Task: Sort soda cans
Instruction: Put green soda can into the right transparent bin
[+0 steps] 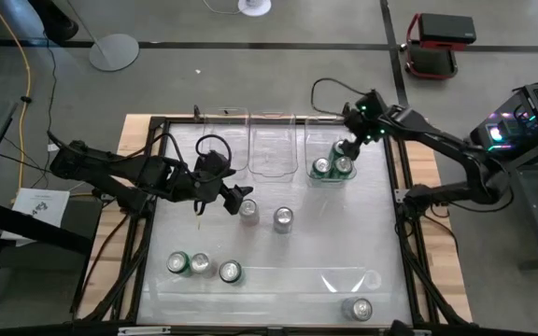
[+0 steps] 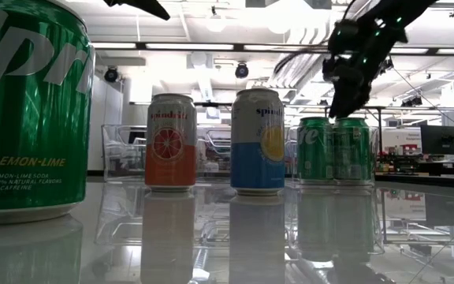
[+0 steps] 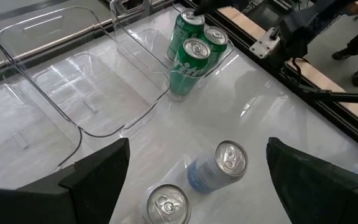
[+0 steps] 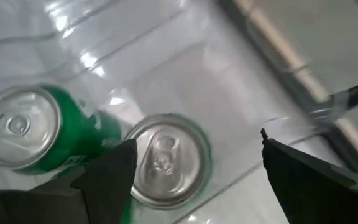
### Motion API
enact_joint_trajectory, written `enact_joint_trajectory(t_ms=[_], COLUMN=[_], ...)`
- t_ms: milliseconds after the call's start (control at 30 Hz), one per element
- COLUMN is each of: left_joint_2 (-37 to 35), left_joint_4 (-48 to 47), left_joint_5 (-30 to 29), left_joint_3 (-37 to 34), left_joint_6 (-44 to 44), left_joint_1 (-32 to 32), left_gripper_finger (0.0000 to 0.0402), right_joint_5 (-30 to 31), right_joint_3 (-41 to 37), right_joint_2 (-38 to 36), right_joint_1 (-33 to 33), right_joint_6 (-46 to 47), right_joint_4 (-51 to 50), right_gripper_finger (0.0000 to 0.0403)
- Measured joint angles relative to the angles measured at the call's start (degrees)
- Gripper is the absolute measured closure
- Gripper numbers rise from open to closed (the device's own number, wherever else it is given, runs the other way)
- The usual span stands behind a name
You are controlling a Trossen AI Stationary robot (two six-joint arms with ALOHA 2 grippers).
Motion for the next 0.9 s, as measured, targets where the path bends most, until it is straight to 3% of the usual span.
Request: enact_joint_trajectory(t_ms=[133, 233, 333, 433, 633, 767, 900], left_joint_2=[0.00, 0.00, 0.00, 0.00, 0.00, 0.18, 1.95], left_joint_4=[-0.02, -0.24, -0.24, -0.26, 0.03, -0.90, -6.76], left_joint_5=[0.01, -0.10, -0.12, -0.14, 3.64, 13.23, 27.02], left_joint_3=[0.00, 0.00, 0.00, 0.00, 0.00, 0.00, 0.07], left_joint_6=[0.02, 0.09, 2.24, 2.53, 4.77, 14.96, 24.98], left_joint_1=[0.00, 0.06, 0.40, 0.76, 1.54, 1.41, -2.12], left_gripper_finger=[0.0049, 0.0049, 0.0049, 0.0049, 0.0049, 0.0049, 0.0049], right_joint_5=[-0.17, -4.21, -8.05, -8.18, 3.93, 14.33, 19.58], right_joint_3=[0.00, 0.00, 0.00, 0.00, 0.00, 0.00, 0.00], right_joint_2=[-6.68, -12.60, -19.25, -25.47, -32.76, -33.03, -31.21], right_joint_1=[0.29, 2.02, 5.88, 12.58, 28.55, 37.02, 41.94], right_joint_6=[4.84, 11.46, 18.12, 22.86, 33.94, 37.42, 38.35], right_joint_4=[1.20, 2.42, 3.95, 3.93, 0.36, -0.66, 0.44], right_gripper_finger=[0.0073, 0.0073, 0.0073, 0.0073, 0.0073, 0.0073, 0.0073])
